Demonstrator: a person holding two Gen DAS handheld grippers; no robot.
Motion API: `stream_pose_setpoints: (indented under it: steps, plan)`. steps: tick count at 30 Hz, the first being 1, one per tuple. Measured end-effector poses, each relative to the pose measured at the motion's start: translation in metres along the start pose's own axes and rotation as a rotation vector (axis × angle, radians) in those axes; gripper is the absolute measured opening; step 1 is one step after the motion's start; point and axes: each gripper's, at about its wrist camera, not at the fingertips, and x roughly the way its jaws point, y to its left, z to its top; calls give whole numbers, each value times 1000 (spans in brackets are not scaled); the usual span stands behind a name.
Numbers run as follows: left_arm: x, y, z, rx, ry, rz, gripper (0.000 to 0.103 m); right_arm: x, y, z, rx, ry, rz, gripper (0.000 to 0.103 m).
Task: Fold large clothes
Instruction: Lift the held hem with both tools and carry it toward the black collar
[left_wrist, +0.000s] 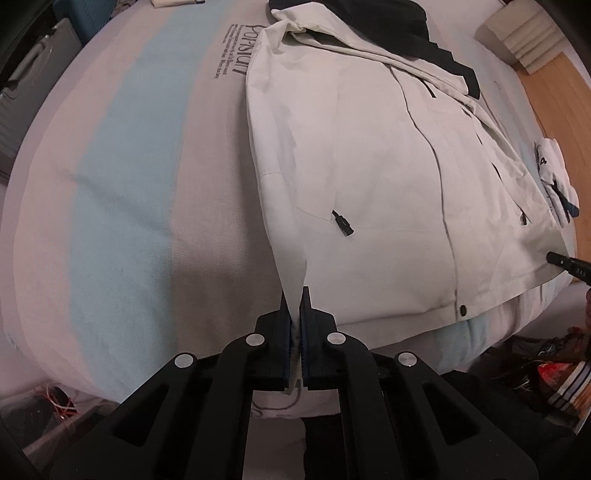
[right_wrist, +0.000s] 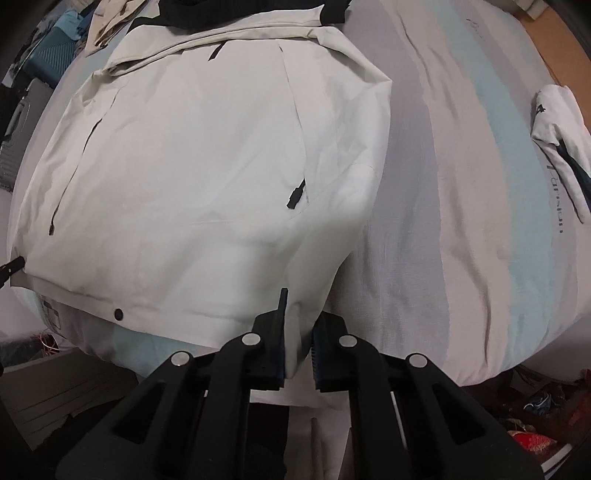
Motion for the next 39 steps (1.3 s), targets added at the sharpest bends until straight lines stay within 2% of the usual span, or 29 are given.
stream_pose_setpoints:
  steps: [7, 14, 18, 25, 33, 39]
  plan:
    - [-16, -4, 14, -62, 32, 23, 3, -16, -12, 9, -12, 41, 51, 8]
    - [-25, -27, 30, -76, 69, 82, 3, -25, -18, 20, -41, 83, 107, 8]
    - [-28, -24, 34, -137, 79, 75, 3, -32, -25, 28, -42, 118, 122, 8]
    - [-42, -41, 58, -29, 69, 76, 3, -53, -21, 49, -41, 123, 127, 8]
    - [-65, -37, 99, -19, 34, 36, 3, -85, -25, 84, 0, 91, 148, 8]
    - [-72, -25, 121, -29, 31, 31, 3, -90, -37, 107, 63, 91, 173, 8]
